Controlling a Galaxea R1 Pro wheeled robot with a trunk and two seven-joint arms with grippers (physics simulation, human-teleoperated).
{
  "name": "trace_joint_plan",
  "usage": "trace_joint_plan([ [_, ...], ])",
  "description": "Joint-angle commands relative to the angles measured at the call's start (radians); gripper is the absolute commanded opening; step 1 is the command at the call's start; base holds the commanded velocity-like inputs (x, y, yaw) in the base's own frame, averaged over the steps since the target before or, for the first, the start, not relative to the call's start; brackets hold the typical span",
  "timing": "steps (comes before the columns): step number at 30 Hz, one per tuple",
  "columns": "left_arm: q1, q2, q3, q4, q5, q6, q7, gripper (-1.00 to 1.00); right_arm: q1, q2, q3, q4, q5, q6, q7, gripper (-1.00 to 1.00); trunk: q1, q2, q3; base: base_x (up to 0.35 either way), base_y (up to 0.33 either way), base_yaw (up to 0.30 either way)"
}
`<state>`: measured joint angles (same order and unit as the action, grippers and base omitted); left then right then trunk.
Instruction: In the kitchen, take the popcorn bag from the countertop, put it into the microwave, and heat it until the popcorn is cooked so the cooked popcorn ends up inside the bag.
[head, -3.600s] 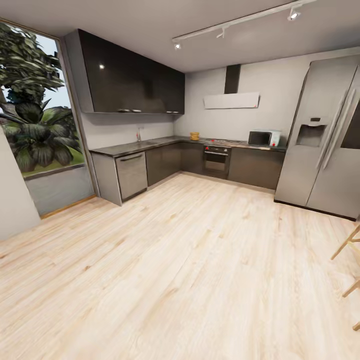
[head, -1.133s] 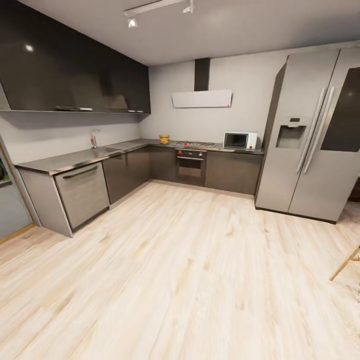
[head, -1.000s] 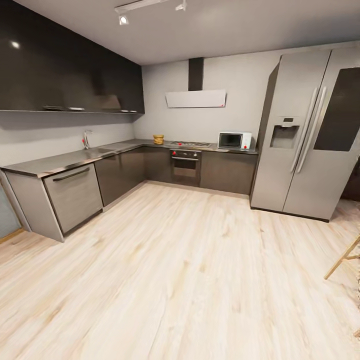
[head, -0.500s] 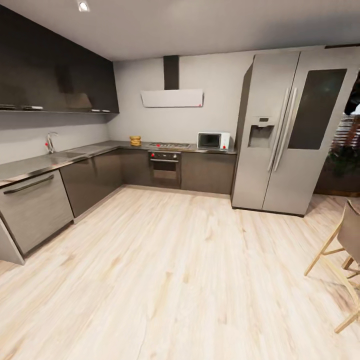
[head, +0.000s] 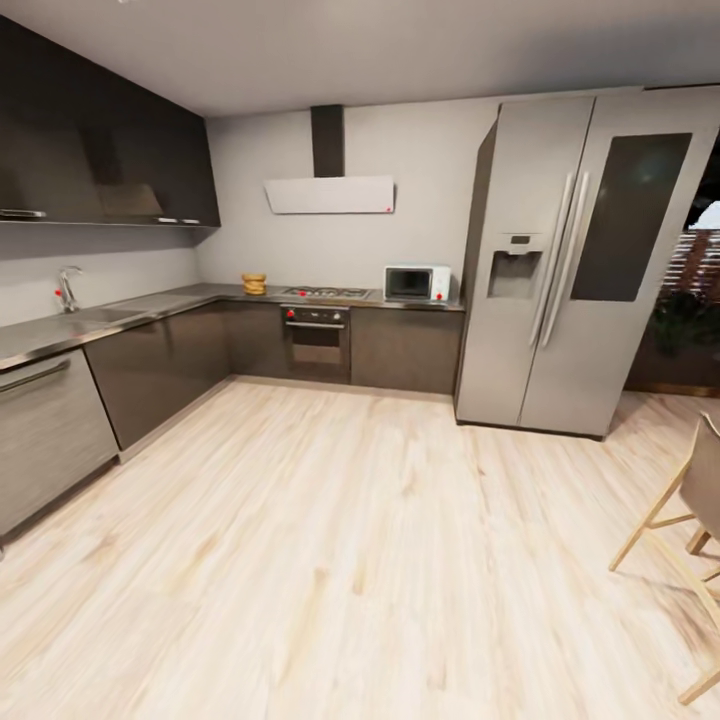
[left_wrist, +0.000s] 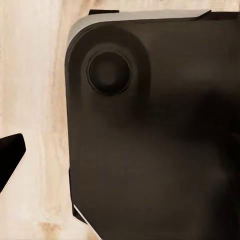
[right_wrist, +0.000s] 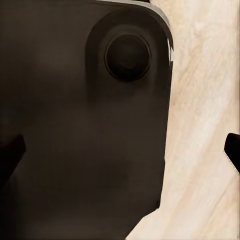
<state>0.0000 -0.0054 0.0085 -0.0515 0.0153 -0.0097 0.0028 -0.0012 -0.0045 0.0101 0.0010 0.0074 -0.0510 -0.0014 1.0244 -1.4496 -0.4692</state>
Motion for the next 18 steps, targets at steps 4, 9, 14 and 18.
trace_joint_plan([
  [4,0.0,0.001,0.001,-0.001,0.003,-0.002,0.0,1.0,0.0,0.001,0.005,0.001,0.0,0.001,0.0,1.0,0.001,0.0,-0.001,0.324,-0.005,0.0],
  [9,0.0,0.001,0.002,-0.001,0.017,-0.003,0.0,1.0,0.0,0.0,0.0,0.001,0.004,-0.005,0.0,1.0,0.001,0.0,-0.001,0.324,0.0,0.0],
  [14,0.0,0.004,0.002,-0.001,0.031,-0.01,0.0,1.0,0.0,0.0,-0.003,0.001,-0.005,-0.005,0.0,1.0,0.001,0.0,-0.001,0.324,0.0,0.0],
  [18,0.0,0.004,0.002,-0.001,0.034,-0.011,-0.001,1.0,0.0,0.001,-0.005,0.001,-0.011,-0.004,0.0,1.0,0.001,0.0,-0.001,0.324,0.0,0.0],
])
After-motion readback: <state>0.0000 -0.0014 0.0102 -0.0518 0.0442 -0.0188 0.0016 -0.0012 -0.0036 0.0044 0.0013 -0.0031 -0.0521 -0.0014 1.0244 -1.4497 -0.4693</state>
